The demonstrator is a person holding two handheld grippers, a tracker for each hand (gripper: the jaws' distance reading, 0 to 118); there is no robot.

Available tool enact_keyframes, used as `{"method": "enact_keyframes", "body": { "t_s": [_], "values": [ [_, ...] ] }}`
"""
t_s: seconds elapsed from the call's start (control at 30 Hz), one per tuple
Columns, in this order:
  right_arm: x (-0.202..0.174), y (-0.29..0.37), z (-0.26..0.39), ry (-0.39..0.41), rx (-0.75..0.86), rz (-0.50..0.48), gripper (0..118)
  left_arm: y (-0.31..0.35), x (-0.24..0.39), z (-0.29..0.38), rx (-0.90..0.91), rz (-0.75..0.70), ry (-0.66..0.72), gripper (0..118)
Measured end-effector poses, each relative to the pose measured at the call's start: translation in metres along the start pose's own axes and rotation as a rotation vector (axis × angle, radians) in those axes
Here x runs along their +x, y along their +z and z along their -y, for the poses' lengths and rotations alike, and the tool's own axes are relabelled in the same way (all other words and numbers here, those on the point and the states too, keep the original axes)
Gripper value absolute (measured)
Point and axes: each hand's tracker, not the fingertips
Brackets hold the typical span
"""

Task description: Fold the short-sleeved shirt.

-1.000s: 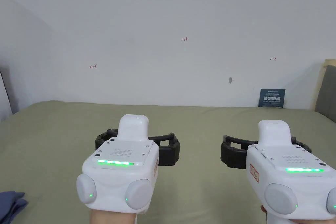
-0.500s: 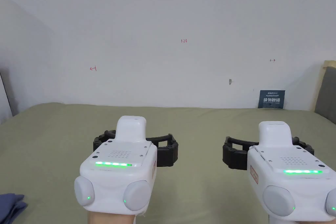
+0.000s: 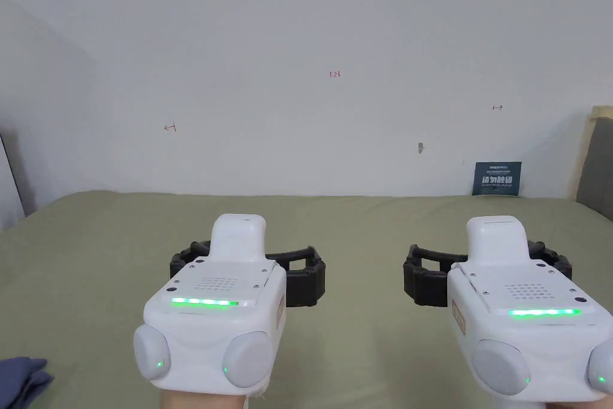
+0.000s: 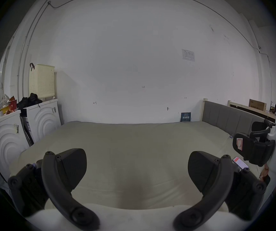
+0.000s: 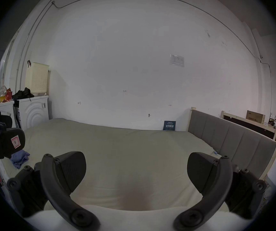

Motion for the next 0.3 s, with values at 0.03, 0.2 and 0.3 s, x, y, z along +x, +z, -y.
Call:
{"method": "enact_keyframes", "body": {
  "t_s": [0.03,0.2,0.3],
  "values": [
    [-0.001,-0.001,0.001,0.004,0.003,0.016,118,0.000,0.000,0.000,0.001,-0.003,0.002,118],
    [0.006,-0.002,-0.003,-0.110,-0.058,-0.078,118,-0.001,-0.002,-0.001,-0.004,0.001,0.009,118],
    [0.008,-0.006,-0.007,-0.175,-0.154,-0.062,118,-0.002,-0.004,-0.001,-0.010,0.004,0.012,118]
  ]
}}
